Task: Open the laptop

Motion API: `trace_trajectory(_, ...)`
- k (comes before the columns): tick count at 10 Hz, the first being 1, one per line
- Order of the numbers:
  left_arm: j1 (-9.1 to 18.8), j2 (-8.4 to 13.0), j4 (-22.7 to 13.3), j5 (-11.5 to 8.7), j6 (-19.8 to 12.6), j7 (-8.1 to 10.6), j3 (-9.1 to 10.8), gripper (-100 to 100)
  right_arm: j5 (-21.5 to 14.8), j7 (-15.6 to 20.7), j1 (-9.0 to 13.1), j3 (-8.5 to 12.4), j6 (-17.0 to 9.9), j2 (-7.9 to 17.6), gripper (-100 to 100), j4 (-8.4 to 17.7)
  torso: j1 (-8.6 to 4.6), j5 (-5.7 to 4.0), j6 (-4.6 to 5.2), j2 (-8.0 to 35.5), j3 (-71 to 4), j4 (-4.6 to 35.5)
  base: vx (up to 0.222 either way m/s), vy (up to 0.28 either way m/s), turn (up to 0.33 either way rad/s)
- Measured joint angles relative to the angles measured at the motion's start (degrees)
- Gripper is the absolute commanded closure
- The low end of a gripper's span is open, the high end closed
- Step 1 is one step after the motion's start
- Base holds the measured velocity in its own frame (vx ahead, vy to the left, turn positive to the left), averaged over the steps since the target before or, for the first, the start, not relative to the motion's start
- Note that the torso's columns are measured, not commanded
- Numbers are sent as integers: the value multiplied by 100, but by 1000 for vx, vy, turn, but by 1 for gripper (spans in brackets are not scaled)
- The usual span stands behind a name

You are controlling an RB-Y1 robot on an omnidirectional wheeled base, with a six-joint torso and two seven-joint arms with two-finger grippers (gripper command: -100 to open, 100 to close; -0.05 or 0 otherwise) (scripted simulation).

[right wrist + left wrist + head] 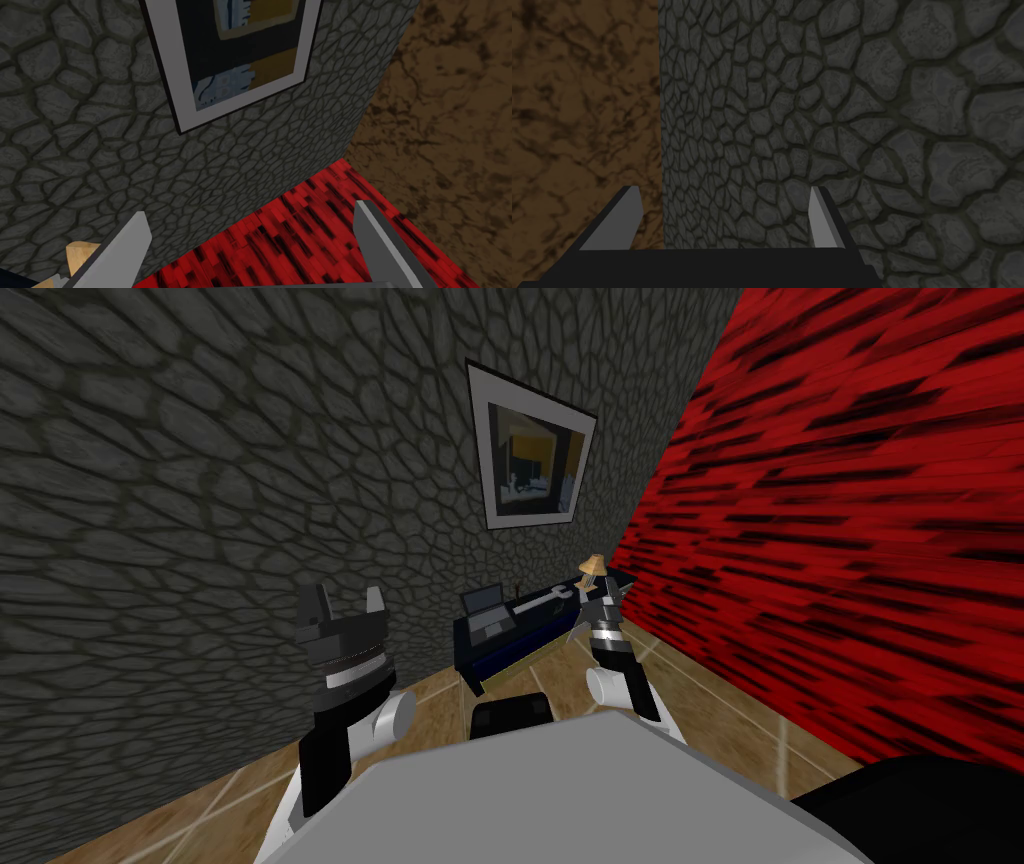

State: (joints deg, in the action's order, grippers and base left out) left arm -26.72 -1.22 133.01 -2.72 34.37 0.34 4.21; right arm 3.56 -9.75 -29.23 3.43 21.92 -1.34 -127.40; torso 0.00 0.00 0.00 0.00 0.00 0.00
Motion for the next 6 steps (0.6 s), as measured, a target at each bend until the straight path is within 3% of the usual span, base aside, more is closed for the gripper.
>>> trace_trajectory(2,0,0,0,0,0,0,0,0,0,0,0,0,0,0,0,0,0,0,0,597,-1200,600,0,0,0)
trace_trajectory(6,0,0,1,0,0,0,0,0,0,0,0,0,1,0,0,-1,0,0,0,2269,-4536,2268,0,0,0)
